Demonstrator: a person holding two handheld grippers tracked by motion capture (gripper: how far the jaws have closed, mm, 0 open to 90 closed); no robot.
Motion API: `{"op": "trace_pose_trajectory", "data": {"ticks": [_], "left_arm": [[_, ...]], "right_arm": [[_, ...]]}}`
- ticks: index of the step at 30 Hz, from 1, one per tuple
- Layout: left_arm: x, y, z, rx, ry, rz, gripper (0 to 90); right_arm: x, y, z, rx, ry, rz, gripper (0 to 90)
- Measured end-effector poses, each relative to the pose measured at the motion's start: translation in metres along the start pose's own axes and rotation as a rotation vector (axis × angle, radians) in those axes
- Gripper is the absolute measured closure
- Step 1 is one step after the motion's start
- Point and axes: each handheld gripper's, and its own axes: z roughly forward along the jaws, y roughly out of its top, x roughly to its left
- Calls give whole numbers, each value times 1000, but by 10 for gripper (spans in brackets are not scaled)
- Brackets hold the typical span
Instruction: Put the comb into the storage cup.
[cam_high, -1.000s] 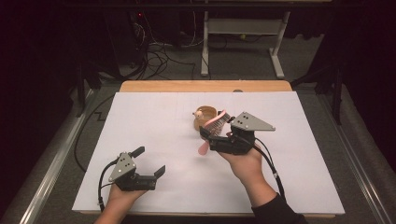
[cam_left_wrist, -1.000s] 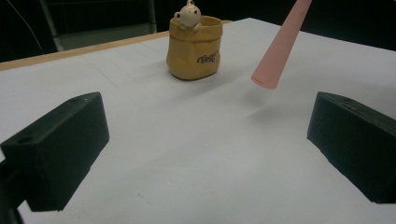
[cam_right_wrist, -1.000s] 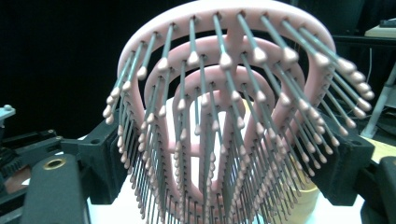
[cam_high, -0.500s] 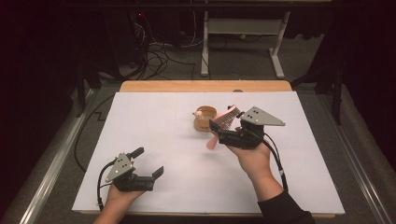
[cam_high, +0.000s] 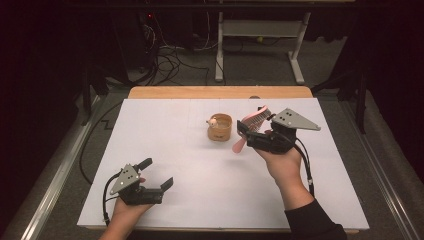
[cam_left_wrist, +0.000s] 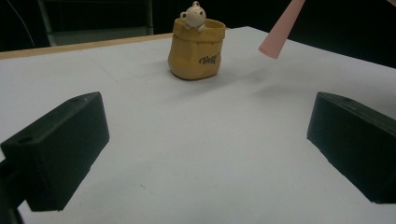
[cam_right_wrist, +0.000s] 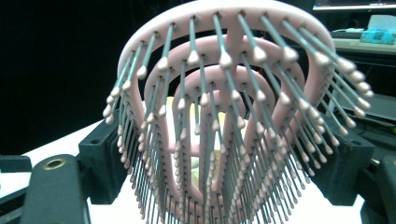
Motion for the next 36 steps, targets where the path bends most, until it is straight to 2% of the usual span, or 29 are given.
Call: {"op": "trace_pose_trajectory", "data": {"ticks": [5, 13, 36], "left_arm": [[-1, 0, 1, 13, -11, 3, 0], [0, 0, 0, 1, -9, 5, 0], [-1, 0, 1, -4, -18, 15, 0]], "right_arm": [[-8, 3, -5, -10, -23, 6, 206], [-17, 6, -8, -16, -45, 11, 206], [-13, 36, 4, -81, -47, 4, 206]]}}
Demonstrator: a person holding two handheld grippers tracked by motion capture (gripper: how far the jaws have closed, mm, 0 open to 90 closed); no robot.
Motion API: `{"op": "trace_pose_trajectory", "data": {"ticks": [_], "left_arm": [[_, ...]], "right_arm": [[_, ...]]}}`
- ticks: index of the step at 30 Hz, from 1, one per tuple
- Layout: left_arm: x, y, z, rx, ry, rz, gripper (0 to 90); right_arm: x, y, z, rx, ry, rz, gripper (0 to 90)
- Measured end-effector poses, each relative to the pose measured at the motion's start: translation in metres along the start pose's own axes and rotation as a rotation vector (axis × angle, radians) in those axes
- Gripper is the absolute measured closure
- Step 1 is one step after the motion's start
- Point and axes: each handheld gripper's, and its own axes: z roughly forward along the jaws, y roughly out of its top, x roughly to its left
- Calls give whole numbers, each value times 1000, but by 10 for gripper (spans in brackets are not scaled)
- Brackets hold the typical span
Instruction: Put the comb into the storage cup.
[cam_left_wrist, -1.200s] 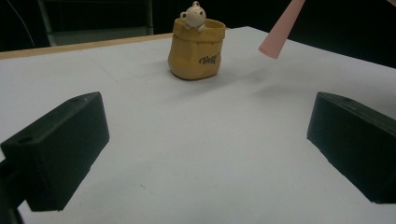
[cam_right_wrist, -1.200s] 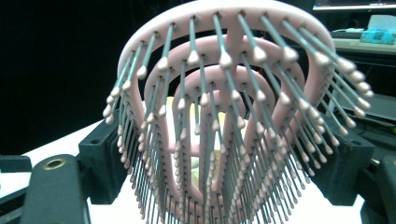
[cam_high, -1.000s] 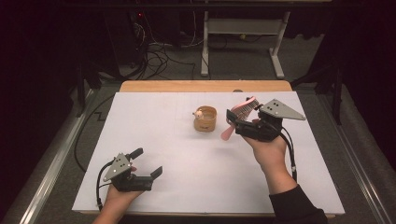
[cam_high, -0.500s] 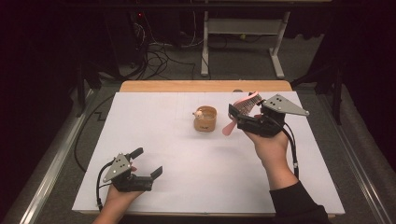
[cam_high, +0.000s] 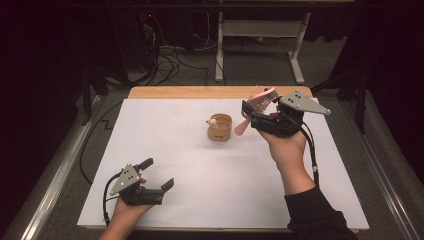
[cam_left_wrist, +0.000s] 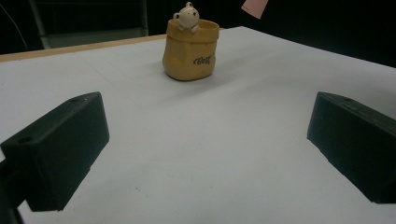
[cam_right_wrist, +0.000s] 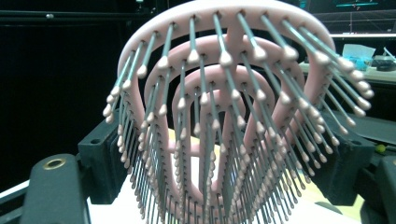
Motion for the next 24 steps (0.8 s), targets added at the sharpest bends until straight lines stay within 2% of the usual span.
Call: {"op": "trace_pose_trajectory", "data": {"ticks": [10, 24], "left_arm": [[-1, 0, 0, -2, -6, 1, 0], [-1, -1, 1, 2, -14, 6, 0]], "right_arm": [[0, 8, 11, -14, -12, -2, 206], [3, 9, 40, -15, -9, 6, 206]]}}
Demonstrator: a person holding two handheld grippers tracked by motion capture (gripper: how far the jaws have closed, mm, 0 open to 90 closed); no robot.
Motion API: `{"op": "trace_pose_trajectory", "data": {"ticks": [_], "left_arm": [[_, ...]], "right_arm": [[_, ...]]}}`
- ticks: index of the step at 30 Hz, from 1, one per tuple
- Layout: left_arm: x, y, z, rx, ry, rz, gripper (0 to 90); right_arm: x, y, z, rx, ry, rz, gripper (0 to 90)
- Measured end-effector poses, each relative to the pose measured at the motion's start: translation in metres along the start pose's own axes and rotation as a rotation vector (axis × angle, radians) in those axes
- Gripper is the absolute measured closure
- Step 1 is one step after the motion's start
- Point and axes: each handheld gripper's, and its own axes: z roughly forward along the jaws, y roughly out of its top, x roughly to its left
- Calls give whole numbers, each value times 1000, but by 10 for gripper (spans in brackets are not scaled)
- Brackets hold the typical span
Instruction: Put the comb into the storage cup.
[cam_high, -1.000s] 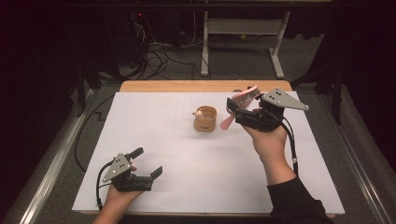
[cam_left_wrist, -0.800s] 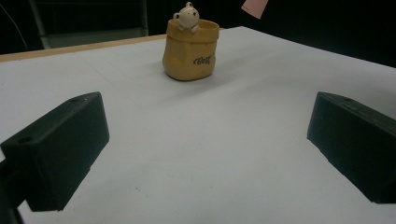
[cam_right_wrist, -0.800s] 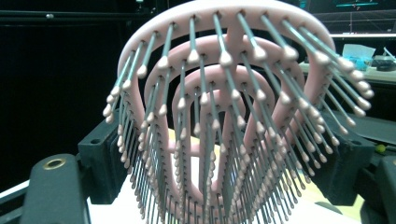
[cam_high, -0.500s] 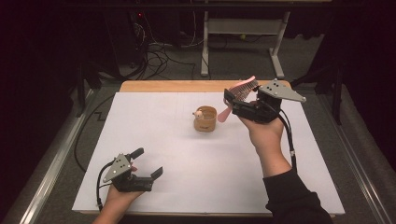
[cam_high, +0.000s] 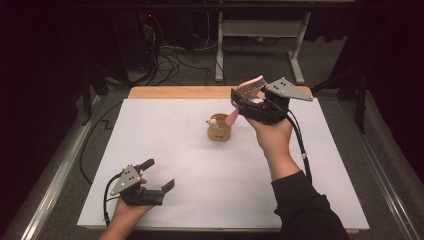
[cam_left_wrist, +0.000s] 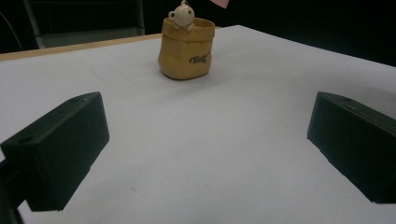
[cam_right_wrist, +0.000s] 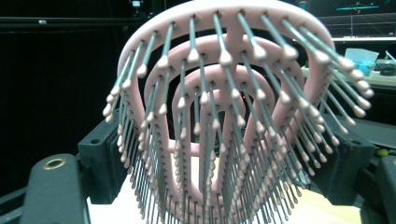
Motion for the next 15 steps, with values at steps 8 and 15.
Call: {"op": "trace_pose_trajectory", "data": {"ticks": [8, 15], "left_arm": [[0, -1, 0, 0, -3, -5, 0], [1, -1, -1, -2, -6, -6, 0]], "right_arm": [[0, -6, 18, 2, -2, 22, 206], [-2, -9, 30, 14, -9, 30, 206]]}}
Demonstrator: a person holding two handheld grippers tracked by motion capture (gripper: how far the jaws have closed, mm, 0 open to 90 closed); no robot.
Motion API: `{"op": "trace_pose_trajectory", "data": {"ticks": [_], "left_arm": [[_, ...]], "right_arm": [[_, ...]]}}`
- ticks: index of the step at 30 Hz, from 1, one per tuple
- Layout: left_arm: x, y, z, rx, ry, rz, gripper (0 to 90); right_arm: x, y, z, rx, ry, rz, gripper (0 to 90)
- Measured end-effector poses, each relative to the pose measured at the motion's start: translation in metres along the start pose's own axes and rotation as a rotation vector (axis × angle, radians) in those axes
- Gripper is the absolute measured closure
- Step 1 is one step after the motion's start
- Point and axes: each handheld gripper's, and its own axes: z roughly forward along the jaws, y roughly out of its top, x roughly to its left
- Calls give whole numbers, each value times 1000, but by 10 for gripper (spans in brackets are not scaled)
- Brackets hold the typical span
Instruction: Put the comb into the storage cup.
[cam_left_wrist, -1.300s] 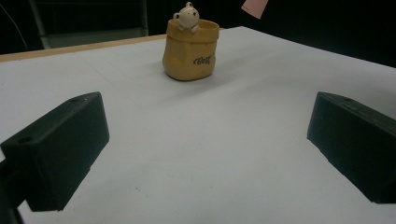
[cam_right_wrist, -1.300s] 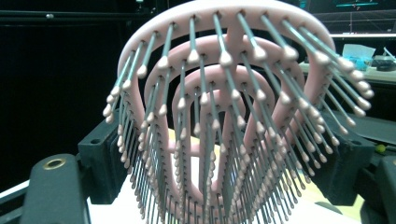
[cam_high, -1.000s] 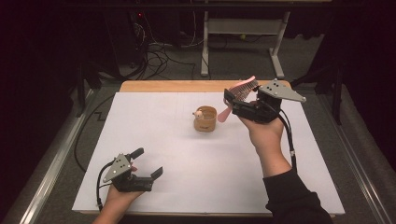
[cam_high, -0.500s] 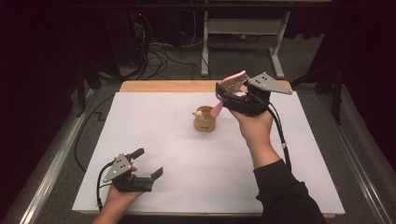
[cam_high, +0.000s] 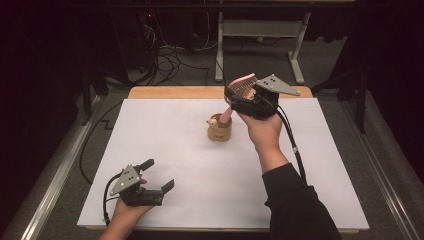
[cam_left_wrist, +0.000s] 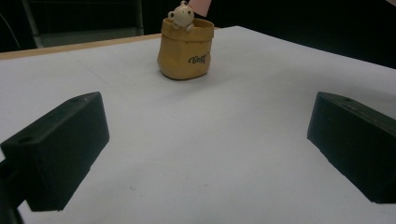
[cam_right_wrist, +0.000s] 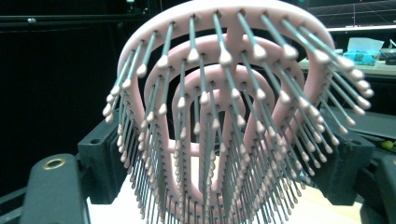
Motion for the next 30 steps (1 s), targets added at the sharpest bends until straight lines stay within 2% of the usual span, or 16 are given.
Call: {"op": "trace_pose_trajectory", "data": {"ticks": [13, 30], "left_arm": [[0, 0, 0, -1, -3, -3, 0], [0, -1, 2, 4, -8, -3, 0]], "right_arm": [[-3, -5, 14, 7, 4, 34, 205], [0, -10, 22, 31, -1, 26, 205]]}}
